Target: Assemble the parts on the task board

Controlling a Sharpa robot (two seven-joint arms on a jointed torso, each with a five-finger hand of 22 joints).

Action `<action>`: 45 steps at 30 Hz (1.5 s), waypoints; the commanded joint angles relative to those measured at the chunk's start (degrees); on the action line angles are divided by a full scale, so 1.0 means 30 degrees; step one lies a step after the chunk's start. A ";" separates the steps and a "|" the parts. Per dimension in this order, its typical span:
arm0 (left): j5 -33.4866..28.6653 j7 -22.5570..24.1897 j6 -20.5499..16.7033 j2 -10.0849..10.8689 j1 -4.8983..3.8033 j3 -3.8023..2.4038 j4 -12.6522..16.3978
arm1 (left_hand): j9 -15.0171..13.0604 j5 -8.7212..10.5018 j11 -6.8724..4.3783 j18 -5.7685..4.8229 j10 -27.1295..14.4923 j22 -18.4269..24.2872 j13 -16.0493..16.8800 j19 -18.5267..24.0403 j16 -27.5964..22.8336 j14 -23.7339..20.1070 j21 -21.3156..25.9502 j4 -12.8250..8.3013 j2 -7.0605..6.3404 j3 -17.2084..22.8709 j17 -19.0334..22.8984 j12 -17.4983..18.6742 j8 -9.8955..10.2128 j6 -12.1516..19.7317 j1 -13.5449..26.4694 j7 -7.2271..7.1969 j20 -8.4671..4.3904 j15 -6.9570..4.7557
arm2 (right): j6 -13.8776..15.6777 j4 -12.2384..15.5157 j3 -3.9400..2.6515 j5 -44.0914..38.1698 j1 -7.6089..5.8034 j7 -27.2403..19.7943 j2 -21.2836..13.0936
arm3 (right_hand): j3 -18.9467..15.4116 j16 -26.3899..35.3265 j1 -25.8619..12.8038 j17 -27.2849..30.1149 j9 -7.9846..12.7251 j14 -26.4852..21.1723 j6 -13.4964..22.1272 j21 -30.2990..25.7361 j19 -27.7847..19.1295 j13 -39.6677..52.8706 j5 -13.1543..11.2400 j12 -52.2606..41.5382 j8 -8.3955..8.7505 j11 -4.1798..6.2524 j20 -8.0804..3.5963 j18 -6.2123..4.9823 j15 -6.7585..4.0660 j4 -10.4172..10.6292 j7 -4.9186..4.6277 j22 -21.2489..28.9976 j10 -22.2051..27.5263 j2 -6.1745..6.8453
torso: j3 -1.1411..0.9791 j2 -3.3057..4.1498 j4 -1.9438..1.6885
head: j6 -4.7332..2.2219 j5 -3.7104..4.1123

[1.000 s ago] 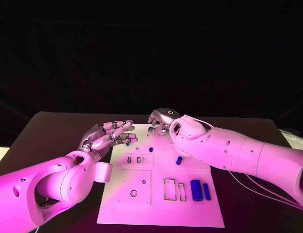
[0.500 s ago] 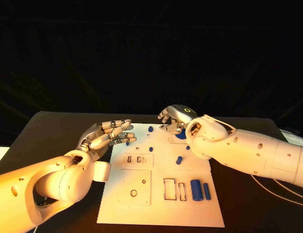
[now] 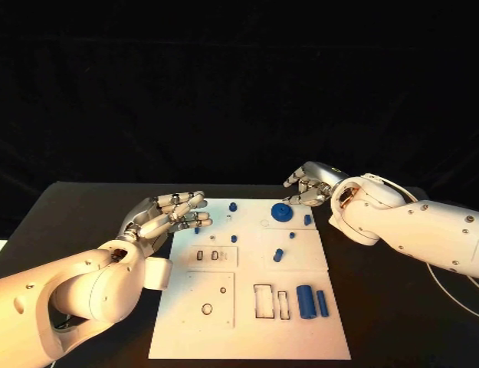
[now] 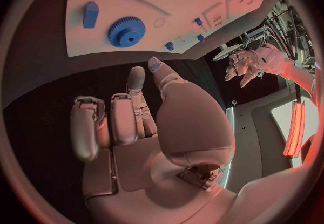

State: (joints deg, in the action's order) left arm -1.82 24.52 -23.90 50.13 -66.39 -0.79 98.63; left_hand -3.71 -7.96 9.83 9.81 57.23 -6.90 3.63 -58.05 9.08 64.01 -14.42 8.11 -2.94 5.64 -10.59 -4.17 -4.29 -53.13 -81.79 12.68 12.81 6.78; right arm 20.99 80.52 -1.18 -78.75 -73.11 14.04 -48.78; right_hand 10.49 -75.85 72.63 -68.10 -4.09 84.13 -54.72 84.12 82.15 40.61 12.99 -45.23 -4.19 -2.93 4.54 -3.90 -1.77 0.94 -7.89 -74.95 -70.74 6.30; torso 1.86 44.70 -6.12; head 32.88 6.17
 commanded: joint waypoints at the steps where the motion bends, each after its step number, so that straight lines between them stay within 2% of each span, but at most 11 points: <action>1: 0.0012 0.0086 0.0449 -0.0042 -0.0023 -0.0016 -0.0016 | -0.0009 0.0113 0.0030 0.0180 0.0076 -0.0001 0.0016 -0.0157 -0.0079 -0.0017 -0.0069 -0.0113 0.0217 -0.0002 -0.0016 0.0071 0.0126 -0.0099 -0.0018 -0.0001 -0.0011 0.0026 | -0.1852 -0.0426 0.0004 0.1100 -0.0005 0.0824 0.0195 | -0.0192 -0.0173 0.0214 -0.0226 -0.0002 0.0837 -0.0056 0.0079 -0.0012 0.0802 0.0134 -0.0607 -0.0086 -0.0011 0.0093 0.0355 0.0123 0.0061 -0.0103 -0.0713 0.0152 -0.0113 | 0.0010 0.0001 -0.0008 | 0.0004 0.0050; 3: 0.0012 0.0093 0.0460 -0.0047 -0.0021 -0.0016 -0.0022 | -0.0009 0.0113 0.0030 0.0180 0.0076 -0.0001 0.0016 -0.0157 -0.0079 -0.0017 -0.0069 -0.0113 0.0217 -0.0002 -0.0016 0.0071 0.0126 -0.0099 -0.0018 -0.0001 -0.0011 0.0026 | -0.1971 -0.0612 0.0011 0.1057 0.0021 0.0864 0.0341 | -0.0236 -0.0235 0.0280 -0.0309 0.0000 0.0844 -0.0036 0.0093 -0.0004 0.1041 0.0168 -0.0788 -0.0085 -0.0018 0.0104 0.0359 0.0130 0.0079 -0.0115 -0.0739 0.0159 -0.0133 | 0.0003 0.0014 0.0003 | 0.0009 0.0029; 7: 0.0012 0.0089 0.0451 -0.0030 -0.0020 -0.0015 -0.0044 | -0.0011 0.0113 0.0026 0.0180 0.0082 0.0000 0.0018 -0.0156 -0.0086 -0.0018 -0.0068 -0.0129 0.0220 0.0002 -0.0023 0.0069 0.0124 -0.0105 -0.0024 -0.0007 -0.0012 0.0025 | -0.2256 -0.0846 0.0026 0.0468 0.0125 0.0948 0.0631 | -0.0405 -0.0449 0.0419 -0.0596 0.0000 0.0873 -0.0001 0.0145 0.0034 0.1944 0.0171 -0.1518 -0.0097 -0.0043 0.0134 0.0376 0.0155 0.0157 -0.0134 -0.0837 0.0039 -0.0171 | 0.0038 0.0011 -0.0019 | 0.0036 0.0053; 9: 0.0012 0.0087 0.0460 -0.0027 -0.0019 -0.0015 -0.0054 | -0.0011 0.0113 0.0026 0.0180 0.0082 0.0000 0.0018 -0.0156 -0.0086 -0.0018 -0.0068 -0.0129 0.0220 0.0002 -0.0023 0.0069 0.0124 -0.0105 -0.0024 -0.0007 -0.0012 0.0025 | -0.2422 -0.0931 0.0031 0.0212 0.0211 0.0992 0.0755 | -0.0482 -0.0555 0.0453 -0.0743 0.0001 0.0893 0.0017 0.0174 0.0065 0.2319 0.0127 -0.1836 -0.0097 -0.0051 0.0144 0.0388 0.0164 0.0189 -0.0139 -0.0899 -0.0053 -0.0171 | 0.0017 0.0017 -0.0025 | 0.0022 0.0037; 10: 0.0012 0.0090 0.0462 -0.0027 -0.0019 -0.0015 -0.0059 | -0.0011 0.0113 0.0026 0.0180 0.0082 0.0000 0.0018 -0.0156 -0.0086 -0.0018 -0.0068 -0.0129 0.0220 0.0002 -0.0023 0.0069 0.0124 -0.0105 -0.0024 -0.0007 -0.0012 0.0025 | -0.2481 -0.0977 0.0033 0.0093 0.0258 0.1003 0.0815 | -0.0522 -0.0603 0.0477 -0.0809 0.0002 0.0901 0.0024 0.0187 0.0076 0.2516 0.0105 -0.2000 -0.0099 -0.0054 0.0149 0.0393 0.0169 0.0207 -0.0143 -0.0924 -0.0097 -0.0180 | 0.0031 0.0005 -0.0064 | 0.0030 0.0039; 22: 0.0012 0.0073 0.0510 -0.0016 -0.0019 -0.0014 -0.0088 | -0.0011 0.0113 0.0026 0.0180 0.0082 0.0000 0.0018 -0.0156 -0.0086 -0.0018 -0.0068 -0.0129 0.0220 0.0002 -0.0023 0.0069 0.0124 -0.0105 -0.0024 -0.0007 -0.0012 0.0025 | -0.2965 -0.1422 0.0042 -0.0292 0.0577 0.1227 0.1353 | -0.0613 -0.0725 0.0649 -0.0964 -0.0018 0.0909 -0.0049 0.0213 0.0085 0.3039 0.0087 -0.2387 -0.0165 -0.0051 0.0167 0.0398 0.0177 0.0255 -0.0137 -0.0969 -0.0121 -0.0300 | 0.0062 0.0011 -0.0084 | 0.0163 0.0031; 26: 0.0012 0.0065 0.0510 -0.0002 -0.0019 -0.0014 -0.0101 | -0.0011 0.0113 0.0026 0.0180 0.0082 0.0000 0.0018 -0.0156 -0.0086 -0.0018 -0.0068 -0.0129 0.0220 0.0002 -0.0023 0.0069 0.0124 -0.0105 -0.0024 -0.0007 -0.0012 0.0025 | -0.2939 -0.1487 0.0041 -0.0513 0.0633 0.1334 0.1417 | -0.0607 -0.0735 0.0749 -0.0972 -0.0027 0.0902 -0.0101 0.0219 0.0084 0.3198 0.0093 -0.2492 -0.0201 -0.0044 0.0168 0.0398 0.0173 0.0252 -0.0131 -0.0978 -0.0117 -0.0373 | 0.0046 0.0019 -0.0075 | 0.0193 -0.0010; 30: 0.0012 0.0058 0.0520 -0.0004 -0.0019 -0.0014 -0.0109 | -0.0011 0.0113 0.0026 0.0180 0.0082 0.0000 0.0018 -0.0156 -0.0086 -0.0018 -0.0068 -0.0129 0.0220 0.0002 -0.0023 0.0069 0.0124 -0.0105 -0.0024 -0.0007 -0.0012 0.0025 | -0.2908 -0.1562 0.0041 -0.0703 0.0655 0.1399 0.1483 | -0.0583 -0.0755 0.0844 -0.0996 -0.0037 0.0899 -0.0160 0.0232 0.0094 0.3428 0.0088 -0.2671 -0.0240 -0.0037 0.0167 0.0402 0.0169 0.0248 -0.0125 -0.1004 -0.0168 -0.0458 | 0.0068 0.0011 -0.0088 | 0.0217 0.0010; 39: 0.0012 0.0033 0.0543 -0.0004 -0.0019 -0.0014 -0.0135 | -0.0011 0.0113 0.0026 0.0180 0.0082 0.0000 0.0018 -0.0156 -0.0086 -0.0018 -0.0068 -0.0129 0.0220 0.0002 -0.0023 0.0069 0.0124 -0.0105 -0.0024 -0.0007 -0.0012 0.0025 | -0.2668 -0.1749 0.0040 -0.1307 0.0667 0.1543 0.1523 | -0.0411 -0.0836 0.1219 -0.1102 -0.0052 0.0902 -0.0316 0.0293 0.0158 0.3918 -0.0041 -0.3011 -0.0336 -0.0012 0.0156 0.0427 0.0151 0.0146 -0.0115 -0.1133 -0.0240 -0.0701 | 0.0062 0.0009 -0.0088 | 0.0252 -0.0004; 45: 0.0012 0.0007 0.0543 0.0004 -0.0019 -0.0014 -0.0142 | -0.0011 0.0113 0.0026 0.0180 0.0082 0.0000 0.0018 -0.0156 -0.0086 -0.0018 -0.0068 -0.0129 0.0220 0.0002 -0.0023 0.0069 0.0124 -0.0105 -0.0024 -0.0007 -0.0012 0.0025 | -0.2686 -0.1778 0.0039 -0.1692 0.0668 0.1556 0.1499 | -0.0326 -0.0920 0.1412 -0.1224 -0.0056 0.0918 -0.0397 0.0342 0.0219 0.4182 -0.0155 -0.3205 -0.0380 -0.0003 0.0151 0.0450 0.0144 0.0041 -0.0107 -0.1241 -0.0309 -0.0716 | 0.0060 0.0019 -0.0089 | 0.0268 -0.0055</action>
State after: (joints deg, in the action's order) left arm -1.82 24.35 -23.46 50.19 -66.38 -0.78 98.15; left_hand -3.71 -7.96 9.83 9.81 57.23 -6.90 3.62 -58.05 9.08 64.01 -14.42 8.12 -2.94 5.64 -10.57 -4.17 -4.29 -53.13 -81.79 12.68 12.81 6.78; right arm 13.42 75.18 -1.08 -81.62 -71.15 18.14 -44.30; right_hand 9.43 -78.39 76.33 -71.72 -4.16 83.91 -55.55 84.81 82.57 53.12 12.73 -54.51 -5.09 -2.94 4.95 -3.05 -1.55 1.26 -8.32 -74.92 -71.43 4.25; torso 2.05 44.73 -6.39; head 33.66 6.08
